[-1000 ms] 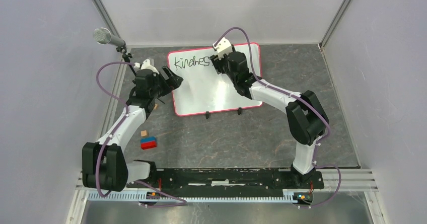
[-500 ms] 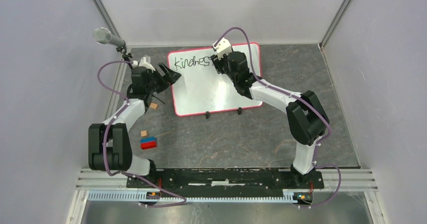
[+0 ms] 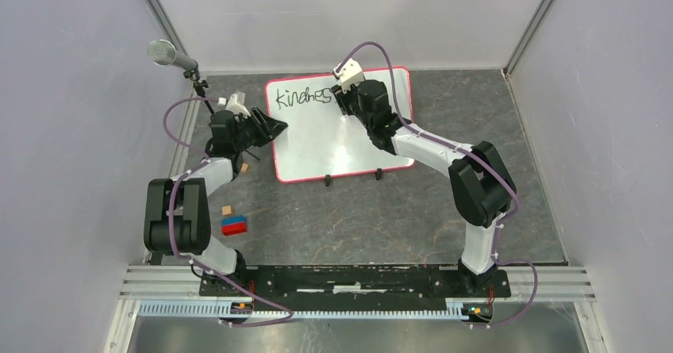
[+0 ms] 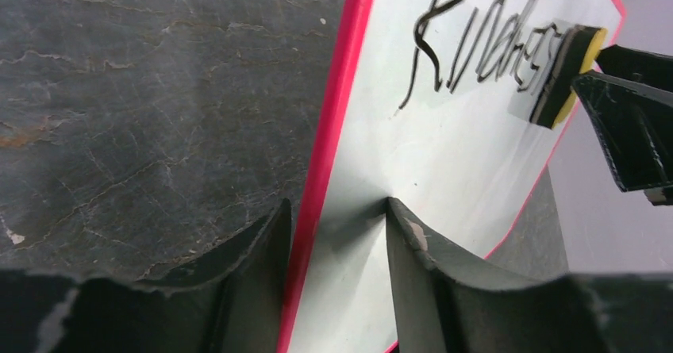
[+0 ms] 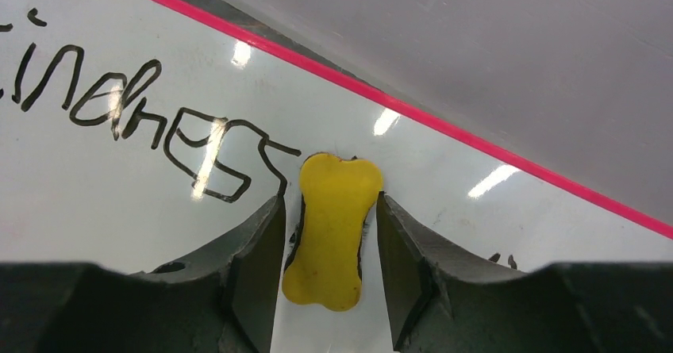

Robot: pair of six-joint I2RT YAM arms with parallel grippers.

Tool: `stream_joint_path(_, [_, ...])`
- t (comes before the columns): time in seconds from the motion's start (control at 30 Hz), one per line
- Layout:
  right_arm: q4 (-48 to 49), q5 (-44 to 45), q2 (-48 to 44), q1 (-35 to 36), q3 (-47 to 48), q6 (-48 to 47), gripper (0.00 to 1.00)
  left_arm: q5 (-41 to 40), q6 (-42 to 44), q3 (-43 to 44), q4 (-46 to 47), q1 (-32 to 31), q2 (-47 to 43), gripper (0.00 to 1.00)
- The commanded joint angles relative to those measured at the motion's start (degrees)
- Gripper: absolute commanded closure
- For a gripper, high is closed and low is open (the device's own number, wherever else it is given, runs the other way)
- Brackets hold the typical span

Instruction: Erase the whiteboard

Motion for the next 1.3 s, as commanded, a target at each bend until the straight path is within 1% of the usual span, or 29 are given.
stream_joint_path(0.0, [1.15, -0.58, 1.15, 0.0, 2.85, -0.17, 0.49, 2.78, 5.01, -1.41, 8.01, -0.49, 0.32, 0.51])
stream_joint_path(0.03, [1.06, -0.4, 1.34, -0.01, 2.95, -0.21, 0.49, 2.73, 5.65, -1.66, 8.24, -0.75, 0.41, 0.53])
stream_joint_path(0.2, [0.65, 0.91, 1.95, 0.02, 3.33, -0.75, 0.49, 2.18, 8.21, -2.88, 10.19, -1.37, 1.61, 0.7])
stream_joint_path(0.27, [0.64, 1.65, 1.81, -0.01, 3.08, -1.17, 0.42, 2.18, 9.14, -4.15, 12.55, -1.58, 1.53, 0.75])
stream_joint_path(0.4, [0.73, 1.29, 0.39, -0.19, 2.49, -1.29, 0.35, 1.48, 13.54, -7.47, 17.65, -2.5, 0.45, 0.91])
stream_joint_path(0.43, [0.99, 1.18, -0.05, -0.28, 2.11, -1.16, 0.33, 1.3, 14.1, -8.34, 18.9, -2.57, 0.43, 0.92])
stream_joint_path(0.53, [1.23, 0.74, -0.81, -0.78, 1.25, -0.87, 0.32, 2.16, 14.01, -11.68, 28.23, -2.9, 1.12, 0.97])
stream_joint_path(0.57, [1.28, 0.63, -0.99, -0.97, 0.86, -0.7, 0.31, 1.83, 13.95, -12.4, 30.18, -3.14, 1.33, 0.98])
stream_joint_path(0.73, [2.2, -1.59, -2.61, -2.66, -2.11, 1.19, 0.32, 1.9, 14.41, -13.27, 32.32, -3.45, 1.61, 0.98])
stream_joint_path(0.83, [3.2, -3.07, -3.76, -3.38, -3.6, 1.83, 0.31, 2.48, 14.64, -12.98, 32.18, -3.44, 1.7, 0.98])
stream_joint_path(0.87, [3.15, -3.53, -3.83, -3.54, -3.59, 1.83, 0.3, 2.78, 14.7, -12.9, 32.18, -3.49, 1.69, 0.98])
stream_joint_path(0.93, [2.69, -4.26, -3.29, -3.92, -3.14, 1.87, 0.3, 3.3, 14.75, -12.81, 32.34, -3.46, 1.78, 0.98])
stream_joint_path(1.0, [2.66, -5.12, -2.66, -4.14, -2.81, 2.0, 0.34, 3.56, 14.9, -12.64, 32.35, -3.44, 1.67, 0.98])
stream_joint_path(1.07, [2.37, -6.46, -1.76, -4.2, -2.06, 1.81, 0.43, 3.76, 15.18, -12.6, 32.09, -3.44, 1.4, 0.98])
stream_joint_path(1.13, [2.4, -7.48, -0.99, -4.15, -1.42, 1.79, 0.55, 4.0, 15.25, -12.56, 32.18, -3.49, 1.36, 0.98])
stream_joint_path(1.27, [1.29, -9.01, 1.05, -3.99, 0.83, 2.27, 0.69, 4.18, 15.5, -12.39, 32.09, -3.46, 1.37, 0.98])
